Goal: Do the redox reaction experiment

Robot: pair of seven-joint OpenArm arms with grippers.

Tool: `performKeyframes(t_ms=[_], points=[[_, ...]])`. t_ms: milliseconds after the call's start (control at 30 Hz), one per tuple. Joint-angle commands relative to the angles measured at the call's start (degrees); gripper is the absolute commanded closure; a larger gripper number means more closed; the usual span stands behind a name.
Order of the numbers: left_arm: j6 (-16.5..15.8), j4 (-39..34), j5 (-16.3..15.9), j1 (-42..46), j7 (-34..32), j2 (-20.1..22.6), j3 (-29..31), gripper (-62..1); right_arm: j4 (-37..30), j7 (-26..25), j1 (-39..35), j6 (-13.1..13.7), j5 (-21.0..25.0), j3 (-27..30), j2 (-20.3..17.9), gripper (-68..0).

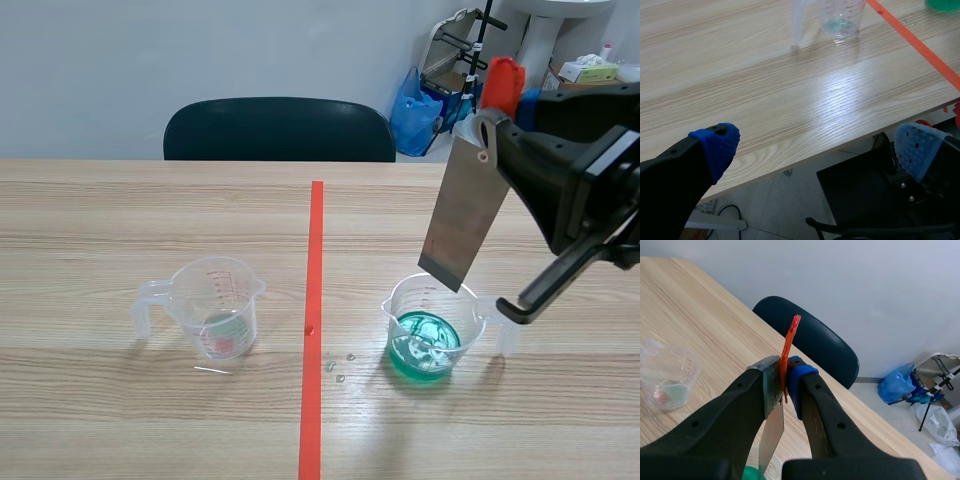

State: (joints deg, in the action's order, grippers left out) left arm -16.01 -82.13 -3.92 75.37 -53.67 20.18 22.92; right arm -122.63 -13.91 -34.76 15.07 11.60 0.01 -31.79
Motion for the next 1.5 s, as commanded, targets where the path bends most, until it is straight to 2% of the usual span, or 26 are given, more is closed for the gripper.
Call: performKeyframes(t_ms=[0, 300, 1467], points=[[0.3, -0.7, -0.3, 0.1, -0.9, -0.3, 0.3, -62.3, -1.1, -0.7, 0.2, -0.4, 0.8, 0.9, -0.4, -1.3], [0.3, -0.7, -0.3, 0.1, -0.9, -0.3, 0.3, -62.3, -1.7, 0.9, 0.1, -0.4, 2.1, 1.9, -0.4, -1.3], [0.3, -0.7, -0.3, 0.1, -0.9, -0.3, 0.3, -62.3, -1.7, 0.9, 0.2, -0.4, 2.1, 1.9, -0.4, -1.3]])
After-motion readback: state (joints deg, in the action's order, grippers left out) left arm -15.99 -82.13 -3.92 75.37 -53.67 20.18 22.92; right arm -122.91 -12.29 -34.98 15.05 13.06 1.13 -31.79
